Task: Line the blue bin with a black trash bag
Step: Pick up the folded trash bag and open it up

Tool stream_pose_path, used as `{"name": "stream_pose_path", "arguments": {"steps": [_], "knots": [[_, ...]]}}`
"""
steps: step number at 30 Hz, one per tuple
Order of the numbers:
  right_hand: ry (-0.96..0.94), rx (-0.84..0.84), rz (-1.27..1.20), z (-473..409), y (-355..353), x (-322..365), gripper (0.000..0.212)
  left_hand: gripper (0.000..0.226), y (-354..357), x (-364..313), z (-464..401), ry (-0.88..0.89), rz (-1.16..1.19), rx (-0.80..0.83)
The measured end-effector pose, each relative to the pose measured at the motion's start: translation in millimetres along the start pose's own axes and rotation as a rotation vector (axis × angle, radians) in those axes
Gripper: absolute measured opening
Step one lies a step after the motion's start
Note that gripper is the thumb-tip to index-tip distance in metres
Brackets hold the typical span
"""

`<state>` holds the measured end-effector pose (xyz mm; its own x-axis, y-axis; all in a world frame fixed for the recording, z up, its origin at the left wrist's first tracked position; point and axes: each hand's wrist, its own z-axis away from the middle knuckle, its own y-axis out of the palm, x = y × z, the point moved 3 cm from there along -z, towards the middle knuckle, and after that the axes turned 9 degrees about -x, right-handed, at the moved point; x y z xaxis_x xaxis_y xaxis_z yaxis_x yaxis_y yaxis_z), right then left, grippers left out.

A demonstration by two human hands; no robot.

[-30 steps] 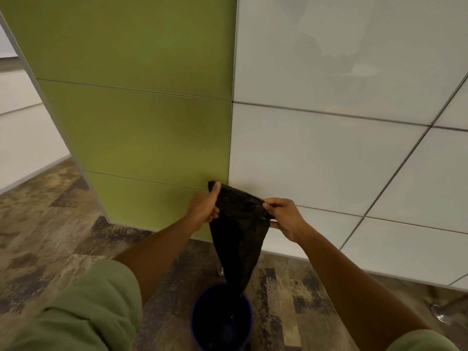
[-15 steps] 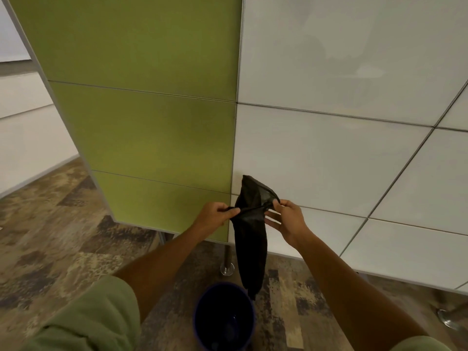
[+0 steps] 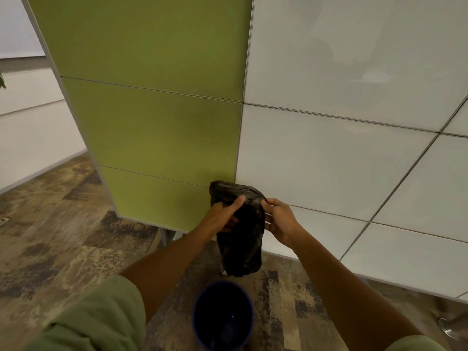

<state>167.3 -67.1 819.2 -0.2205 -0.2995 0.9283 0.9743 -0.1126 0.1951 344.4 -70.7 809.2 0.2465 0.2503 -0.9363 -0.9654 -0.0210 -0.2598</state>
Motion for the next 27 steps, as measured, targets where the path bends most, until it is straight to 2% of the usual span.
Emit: {"name": "stream_pose_path", "arguments": {"steps": [3, 7, 11, 12, 14, 16, 20, 22, 25, 27], "knots": [[-0.035, 0.061, 0.079, 3, 4, -1, 0.01, 0.068, 9, -6, -3, 0.03, -0.096, 0.104], [-0.05, -0.072, 0.115, -2, -4, -4, 0.006, 0.051, 1, 1, -9, 0.079, -0.151, -0.007], [-0.062, -0.296, 0.094, -7, -32, -4, 0.03, 0.021, -30, 9, -17, 0.151, -0.271, -0.189], [-0.129, -0.344, 0.203, -8, -39, -3, 0.032, 0.023, -39, 9, -18, 0.175, -0.287, -0.204], [-0.348, -0.412, 0.569, -10, -51, 2, 0.036, 0.036, -54, 9, -20, 0.24, -0.312, -0.166], [-0.509, -0.418, 0.917, -10, -58, 6, 0.04, 0.045, -67, 7, -22, 0.28, -0.362, -0.105], [-0.561, -0.365, 1.188, -12, -67, 7, 0.015, 0.044, -88, 2, -26, 0.303, -0.37, -0.152], [-0.606, -0.338, 1.327, -11, -67, 9, 0.016, 0.045, -95, 1, -29, 0.364, -0.432, -0.163], [-0.689, -0.282, 1.575, -9, -61, 9, 0.029, 0.051, -103, -1, -31, 0.447, -0.745, -0.121], [-0.676, -0.289, 1.61, -8, -57, 9, 0.028, 0.041, -101, -1, -28, 0.49, -1.014, -0.091]]}}
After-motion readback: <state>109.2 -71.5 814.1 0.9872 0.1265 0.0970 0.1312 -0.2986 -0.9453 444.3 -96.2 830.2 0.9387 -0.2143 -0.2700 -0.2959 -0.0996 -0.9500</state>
